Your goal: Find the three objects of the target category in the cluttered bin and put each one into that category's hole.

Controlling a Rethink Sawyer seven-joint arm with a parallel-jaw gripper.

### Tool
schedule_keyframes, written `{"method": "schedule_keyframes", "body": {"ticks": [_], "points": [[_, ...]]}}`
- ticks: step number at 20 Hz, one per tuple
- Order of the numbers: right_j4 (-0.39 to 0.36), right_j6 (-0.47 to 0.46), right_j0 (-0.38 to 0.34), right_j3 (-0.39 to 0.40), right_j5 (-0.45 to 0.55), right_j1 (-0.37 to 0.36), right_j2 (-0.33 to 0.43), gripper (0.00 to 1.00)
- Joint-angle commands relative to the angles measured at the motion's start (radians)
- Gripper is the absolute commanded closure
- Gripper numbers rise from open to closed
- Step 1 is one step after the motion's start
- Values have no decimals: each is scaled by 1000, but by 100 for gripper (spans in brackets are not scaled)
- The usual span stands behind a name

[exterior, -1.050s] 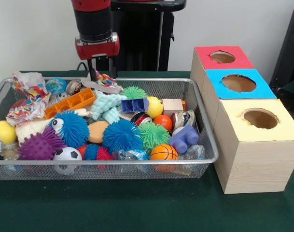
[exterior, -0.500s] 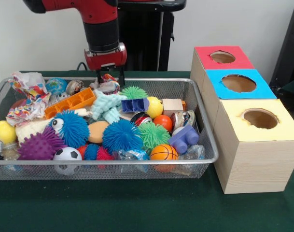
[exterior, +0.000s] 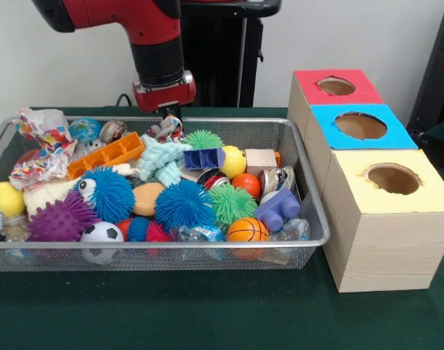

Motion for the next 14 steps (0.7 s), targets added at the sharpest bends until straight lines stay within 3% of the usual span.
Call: {"method": "schedule_keyframes", "body": {"ticks": [1,6,8,14], "points": [[-51,41,30,-79,-67,11,-41,100],[-34,40,36,-66,-67,-9,-36,100],[-2,26,35,-41,-46,-52,-10,100],[248,-24,23,128,105,-356,133,100]]}}
